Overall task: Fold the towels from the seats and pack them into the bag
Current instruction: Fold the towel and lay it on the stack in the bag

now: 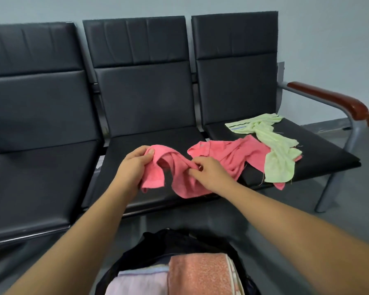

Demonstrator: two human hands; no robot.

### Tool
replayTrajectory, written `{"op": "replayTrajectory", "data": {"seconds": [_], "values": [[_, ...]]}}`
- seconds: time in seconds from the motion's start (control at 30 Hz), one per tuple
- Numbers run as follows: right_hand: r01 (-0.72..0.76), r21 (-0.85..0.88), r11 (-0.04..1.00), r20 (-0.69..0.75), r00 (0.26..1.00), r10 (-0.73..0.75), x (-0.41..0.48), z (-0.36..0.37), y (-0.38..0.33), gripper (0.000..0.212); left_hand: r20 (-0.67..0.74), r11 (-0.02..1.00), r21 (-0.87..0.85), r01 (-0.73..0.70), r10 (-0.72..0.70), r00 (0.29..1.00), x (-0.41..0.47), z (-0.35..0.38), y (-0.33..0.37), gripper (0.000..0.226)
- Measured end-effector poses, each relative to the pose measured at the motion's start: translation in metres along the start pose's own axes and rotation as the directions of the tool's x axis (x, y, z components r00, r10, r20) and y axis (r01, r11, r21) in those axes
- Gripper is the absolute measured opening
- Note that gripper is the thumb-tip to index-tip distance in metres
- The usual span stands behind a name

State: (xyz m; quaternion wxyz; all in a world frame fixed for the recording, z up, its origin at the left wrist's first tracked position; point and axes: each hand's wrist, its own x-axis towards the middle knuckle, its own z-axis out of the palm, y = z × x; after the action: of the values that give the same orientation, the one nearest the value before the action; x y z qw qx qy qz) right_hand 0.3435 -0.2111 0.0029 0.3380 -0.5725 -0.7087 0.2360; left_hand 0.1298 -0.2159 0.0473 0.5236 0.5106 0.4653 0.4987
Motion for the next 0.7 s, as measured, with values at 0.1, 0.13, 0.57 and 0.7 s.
{"op": "replayTrajectory", "data": {"seconds": [0.1, 0.13, 0.57, 0.7], "values": [[0.102, 0.119, 0.988, 0.058, 0.992, -0.110, -0.012, -0.014, -0.037, 0.041, -0.040, 0.999, 0.040, 0.009, -0.007, 0.999, -0.018, -0.026, 0.014, 0.019], [0.126, 0.174, 0.977, 0.080, 0.987, -0.142, -0.019, -0.019, -0.051, 0.041, -0.036, 0.998, 0.062, 0.016, -0.014, 0.999, -0.024, -0.033, 0.016, 0.018], [0.117, 0.260, 0.959, 0.261, 0.947, -0.186, -0.061, 0.006, -0.080, 0.010, 0.339, 0.982, 0.182, 0.052, -0.112, 0.934, -0.081, -0.042, 0.006, 0.014], [0.113, 0.265, 0.958, 0.093, 0.986, -0.142, -0.056, 0.000, -0.085, 0.015, 0.371, 0.942, 0.335, -0.025, -0.108, 0.922, -0.077, -0.059, 0.007, 0.044]]}}
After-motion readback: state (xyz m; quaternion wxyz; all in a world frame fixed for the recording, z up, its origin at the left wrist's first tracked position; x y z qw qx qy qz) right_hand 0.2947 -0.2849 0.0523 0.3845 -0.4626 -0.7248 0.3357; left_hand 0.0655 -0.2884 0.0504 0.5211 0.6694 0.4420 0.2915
